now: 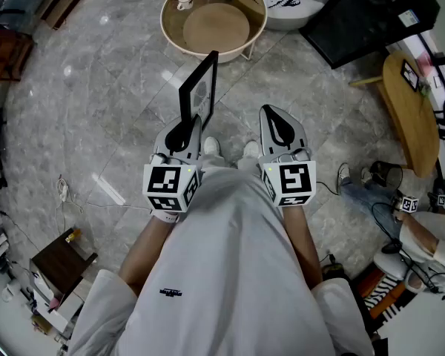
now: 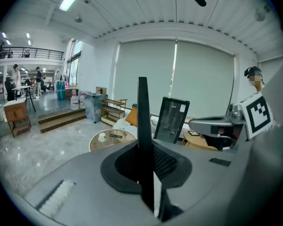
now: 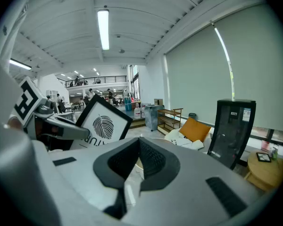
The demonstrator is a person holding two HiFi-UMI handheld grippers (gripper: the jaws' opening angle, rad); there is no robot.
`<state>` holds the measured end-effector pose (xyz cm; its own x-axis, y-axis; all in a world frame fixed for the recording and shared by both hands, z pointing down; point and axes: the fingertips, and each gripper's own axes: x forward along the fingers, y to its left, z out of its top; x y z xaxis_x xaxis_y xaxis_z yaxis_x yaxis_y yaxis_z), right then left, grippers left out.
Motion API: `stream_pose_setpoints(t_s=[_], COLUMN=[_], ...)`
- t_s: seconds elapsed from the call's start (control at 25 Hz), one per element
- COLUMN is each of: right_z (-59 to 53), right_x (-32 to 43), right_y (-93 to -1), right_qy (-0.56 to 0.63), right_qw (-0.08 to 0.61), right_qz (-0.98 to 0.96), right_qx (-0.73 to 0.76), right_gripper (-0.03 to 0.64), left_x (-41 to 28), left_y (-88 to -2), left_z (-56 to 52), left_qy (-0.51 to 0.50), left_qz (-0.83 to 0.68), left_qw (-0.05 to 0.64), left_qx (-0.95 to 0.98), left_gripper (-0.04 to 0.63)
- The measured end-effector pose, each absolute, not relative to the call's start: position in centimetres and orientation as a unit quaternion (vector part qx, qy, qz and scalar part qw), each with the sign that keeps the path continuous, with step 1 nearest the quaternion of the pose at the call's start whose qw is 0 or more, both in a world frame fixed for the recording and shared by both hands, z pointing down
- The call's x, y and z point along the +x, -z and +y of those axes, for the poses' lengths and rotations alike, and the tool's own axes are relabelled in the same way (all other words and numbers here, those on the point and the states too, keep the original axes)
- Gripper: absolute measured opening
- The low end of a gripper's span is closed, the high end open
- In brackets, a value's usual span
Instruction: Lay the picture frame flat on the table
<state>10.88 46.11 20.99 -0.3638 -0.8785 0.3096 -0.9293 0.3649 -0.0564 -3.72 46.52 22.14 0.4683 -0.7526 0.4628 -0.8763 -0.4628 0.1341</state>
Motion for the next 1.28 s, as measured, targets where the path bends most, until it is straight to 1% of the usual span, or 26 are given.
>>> stream_pose_setpoints(t_s=[0.44,0.64,0.88,1.04,1.28], right_z=[47.2,47.5,48.0,47.3,45.2], right_x=[10.8,10.2,8.8,7.6,3.5], right_y=[-21.5,-20.9,-21.7,-21.7,-21.7], right_qy=[-0.122,-0.127,-0.137,-0.139,-0.142], right_qw=[0.121,0.101,0.114,0.118,0.107], right_qz=[-0.812,-0.810,-0.803,-0.799,-0.798], right_qx=[0.558,0.564,0.569,0.573,0.575], right_gripper=[0.005,0.006,0.006,0.006,0.006], left_x=[-4.3,-4.8,-6.3,-8.2,-13.1], left_y=[-22.4,-22.5,-23.2,-23.1,-23.1], left_z=[47.2,47.6,47.6,46.7,44.9], left_qy=[-0.165,-0.164,-0.159,-0.152,-0.148], left_qz=[-0.485,-0.482,-0.478,-0.479,-0.494], left_qw=[0.193,0.199,0.212,0.213,0.210], left_qx=[0.837,0.838,0.838,0.838,0.831], left_gripper=[0.035,0.035,0.035,0.035,0.035])
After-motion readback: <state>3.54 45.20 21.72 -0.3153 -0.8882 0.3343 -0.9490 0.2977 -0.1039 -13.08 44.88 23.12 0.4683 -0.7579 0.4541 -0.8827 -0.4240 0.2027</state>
